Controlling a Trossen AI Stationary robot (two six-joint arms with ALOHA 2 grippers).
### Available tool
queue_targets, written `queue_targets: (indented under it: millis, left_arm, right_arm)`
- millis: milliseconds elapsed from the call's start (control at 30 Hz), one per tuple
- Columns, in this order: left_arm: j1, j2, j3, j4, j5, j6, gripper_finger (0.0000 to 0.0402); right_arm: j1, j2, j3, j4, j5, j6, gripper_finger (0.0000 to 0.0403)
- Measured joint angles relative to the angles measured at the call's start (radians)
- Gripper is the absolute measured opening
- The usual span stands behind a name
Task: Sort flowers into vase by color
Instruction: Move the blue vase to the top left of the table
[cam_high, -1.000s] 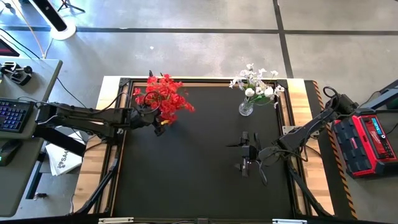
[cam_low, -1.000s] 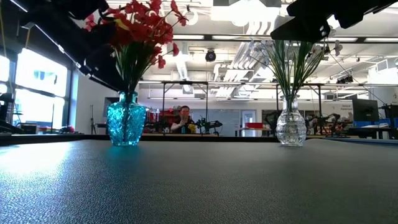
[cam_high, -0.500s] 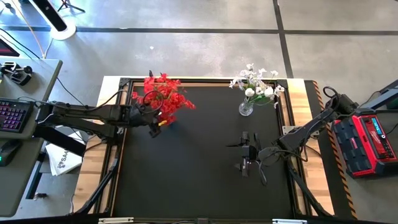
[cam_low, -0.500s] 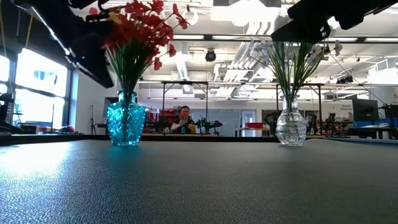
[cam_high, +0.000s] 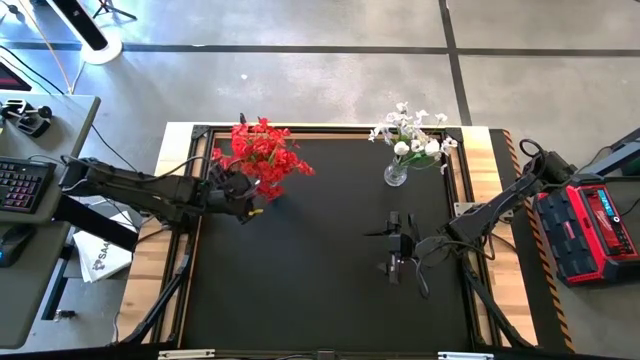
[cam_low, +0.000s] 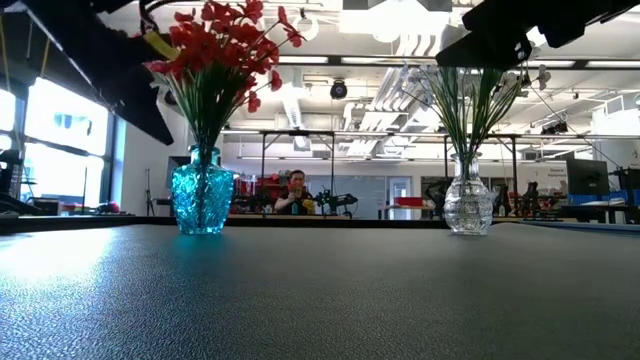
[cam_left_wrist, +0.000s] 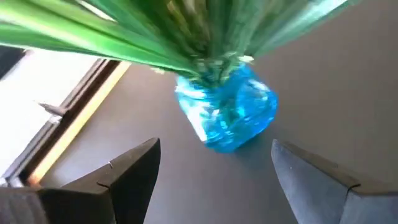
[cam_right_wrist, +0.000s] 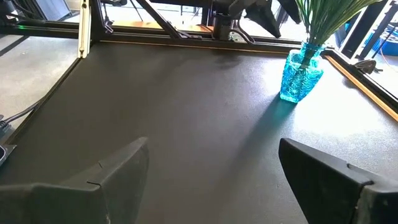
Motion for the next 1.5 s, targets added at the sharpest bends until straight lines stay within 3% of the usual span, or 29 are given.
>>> queue_targets:
  millis: [167, 400, 500, 600, 867, 1200, 1333, 1500]
  left_arm:
    - [-0.040, -0.005, -0.156, 0.262, -0.038, -0.012, 0.0296]
    - [-0.067, 0.000, -0.380, 0.792, -0.230, -0.008, 0.0296]
    - [-0.071, 0.000, -0.431, 0.921, -0.304, 0.003, 0.0296]
    - [-0.071, 0.000, -0.464, 1.035, -0.313, 0.050, 0.0296]
    - [-0.054, 0.022, -0.481, 1.116, -0.282, 0.159, 0.0296]
    - [0.027, 0.185, -0.481, 1.283, -0.300, 0.186, 0.0296]
    - [0.053, 0.230, -0.481, 1.383, -0.224, 0.220, 0.0296]
    - [0.090, 0.270, -0.481, 1.427, -0.211, 0.207, 0.0296]
  right_arm:
    - [0.000, 0.000, 0.000, -0.011, 0.000, 0.000, 0.0330]
    - [0.000, 0.000, 0.000, -0.015, 0.000, 0.000, 0.0330]
    - [0.000, 0.000, 0.000, -0.014, 0.000, 0.000, 0.0330]
    - [0.000, 0.000, 0.000, -0.014, 0.000, 0.000, 0.0330]
    - [0.000, 0.000, 0.000, -0.014, 0.000, 0.000, 0.0330]
    - [0.000, 0.000, 0.000, -0.013, 0.000, -0.002, 0.0330]
    - [0.000, 0.000, 0.000, -0.013, 0.000, -0.003, 0.0330]
    - [0.000, 0.000, 0.000, -0.013, 0.000, -0.007, 0.0330]
